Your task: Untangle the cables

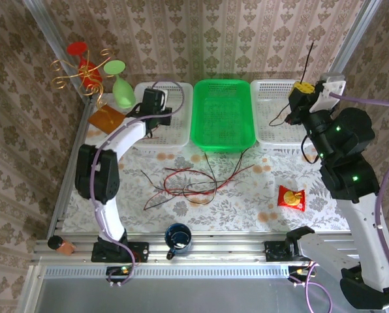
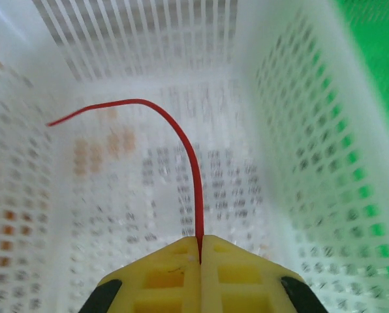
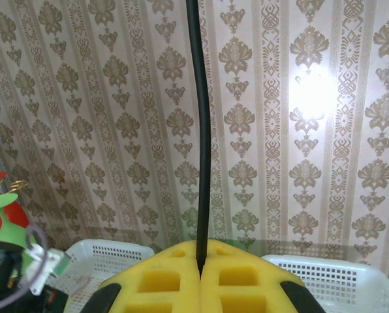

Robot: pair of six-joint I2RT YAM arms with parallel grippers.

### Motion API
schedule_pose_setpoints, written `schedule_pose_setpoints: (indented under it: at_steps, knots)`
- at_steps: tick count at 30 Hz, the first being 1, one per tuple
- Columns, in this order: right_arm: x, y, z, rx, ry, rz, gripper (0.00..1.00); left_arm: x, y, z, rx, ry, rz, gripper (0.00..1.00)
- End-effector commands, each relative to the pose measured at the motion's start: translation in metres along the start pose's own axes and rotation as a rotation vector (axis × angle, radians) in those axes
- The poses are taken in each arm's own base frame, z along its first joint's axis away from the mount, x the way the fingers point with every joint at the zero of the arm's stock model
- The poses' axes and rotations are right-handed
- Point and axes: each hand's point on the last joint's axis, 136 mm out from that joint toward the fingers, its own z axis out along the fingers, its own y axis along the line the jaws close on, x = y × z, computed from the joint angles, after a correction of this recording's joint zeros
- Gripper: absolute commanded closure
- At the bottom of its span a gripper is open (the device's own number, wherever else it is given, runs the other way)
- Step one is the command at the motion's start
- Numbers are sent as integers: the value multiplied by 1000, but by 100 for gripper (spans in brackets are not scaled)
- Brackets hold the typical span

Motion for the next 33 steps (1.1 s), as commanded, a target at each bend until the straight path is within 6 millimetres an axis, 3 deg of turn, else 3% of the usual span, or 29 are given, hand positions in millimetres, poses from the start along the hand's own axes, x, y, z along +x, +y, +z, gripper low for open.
schedule_pose_setpoints:
  at_steps: [1, 4, 11, 13, 17, 19, 22, 28, 33]
  knots:
    - [-12, -1, -4, 5, -5, -27, 100, -6, -1, 13, 48, 31, -59, 100]
    - [-14, -4, -3, 27, -8, -35, 100, -16, 1, 28, 60, 44, -79, 100]
    - [-3, -6, -2, 35, 34, -45, 100, -64, -10, 26, 110, -22, -84, 100]
    - [2, -5, -1, 30, 62, -55, 100, -81, -15, 19, 121, -63, -62, 100]
    - [13, -7, 1, 38, 100, -72, 100, -128, -26, -14, 156, -224, -30, 100]
    - [17, -8, 2, 44, 103, -75, 100, -134, -27, -18, 168, -234, -49, 100]
    - [21, -8, 3, 41, 104, -61, 100, -117, -27, 2, 170, -166, -45, 100]
    - [29, -10, 2, 44, 124, -69, 100, -39, -38, 62, 214, 59, -96, 100]
    - [38, -11, 4, 49, 150, -69, 100, 6, -39, 89, 202, 164, -110, 100]
